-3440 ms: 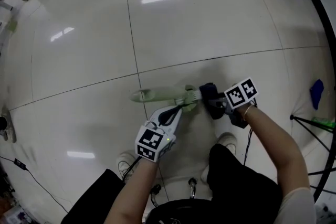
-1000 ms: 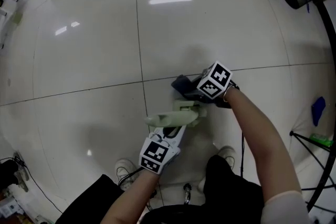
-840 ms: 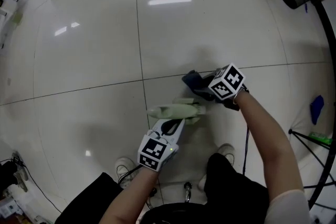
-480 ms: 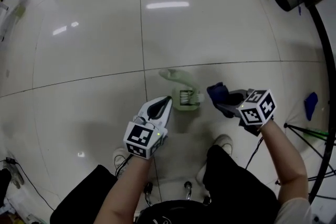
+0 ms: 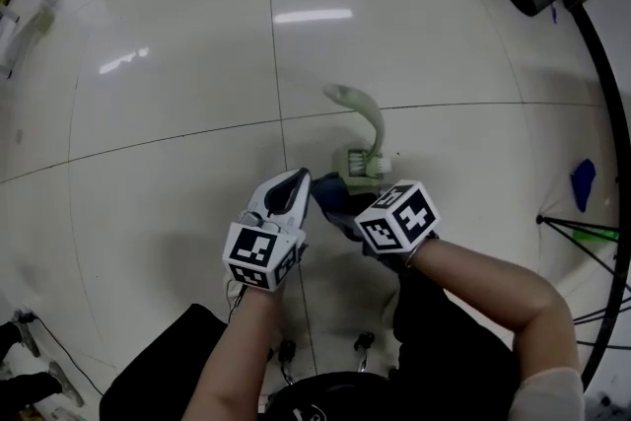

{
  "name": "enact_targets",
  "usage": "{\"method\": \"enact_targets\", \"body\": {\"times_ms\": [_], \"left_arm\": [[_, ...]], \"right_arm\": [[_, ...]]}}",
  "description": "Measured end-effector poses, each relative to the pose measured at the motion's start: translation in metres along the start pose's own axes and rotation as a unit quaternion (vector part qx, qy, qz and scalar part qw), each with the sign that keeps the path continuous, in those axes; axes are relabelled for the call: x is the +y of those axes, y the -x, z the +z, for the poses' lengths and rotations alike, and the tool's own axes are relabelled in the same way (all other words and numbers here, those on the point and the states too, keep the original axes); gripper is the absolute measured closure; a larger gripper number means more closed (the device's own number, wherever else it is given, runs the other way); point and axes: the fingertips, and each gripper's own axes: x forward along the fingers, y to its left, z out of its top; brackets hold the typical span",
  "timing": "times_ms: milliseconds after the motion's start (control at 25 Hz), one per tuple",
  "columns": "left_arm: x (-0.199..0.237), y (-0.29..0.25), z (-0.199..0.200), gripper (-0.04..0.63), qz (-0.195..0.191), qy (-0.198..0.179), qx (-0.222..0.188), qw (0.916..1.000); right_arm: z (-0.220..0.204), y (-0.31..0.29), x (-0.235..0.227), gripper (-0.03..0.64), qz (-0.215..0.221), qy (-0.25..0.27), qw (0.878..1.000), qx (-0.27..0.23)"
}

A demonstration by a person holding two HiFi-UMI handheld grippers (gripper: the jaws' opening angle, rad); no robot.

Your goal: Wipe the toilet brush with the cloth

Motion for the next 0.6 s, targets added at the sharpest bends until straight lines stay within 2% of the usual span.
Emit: {"method": "enact_targets", "body": {"times_ms": [120,320,440,600], "left_arm": [[0.016,0.006,0.009,0.591,0.011,0.006,-0.014,0.9998],[0.04,0.013,0.008,0.591,0.02,0.015,-0.022,0.9995],[0.046,0.013,-0.002,0.591,0.023,0.014,-0.007,0.9996],[0.053,0.015,-0.015,0.591,0.024,0.015,0.009,0.9996]], "right_arm": [[0.026,-0.022,-0.001,0.508,-0.026,-0.051,0.998,-0.034],[0.05,-0.049,-0.026,0.508,-0.093,-0.132,0.982,-0.093],[0.041,-0.057,-0.042,0.508,-0.127,-0.149,0.976,-0.093],[0.037,-0.068,-0.044,0.512,-0.147,-0.159,0.972,-0.093]]}}
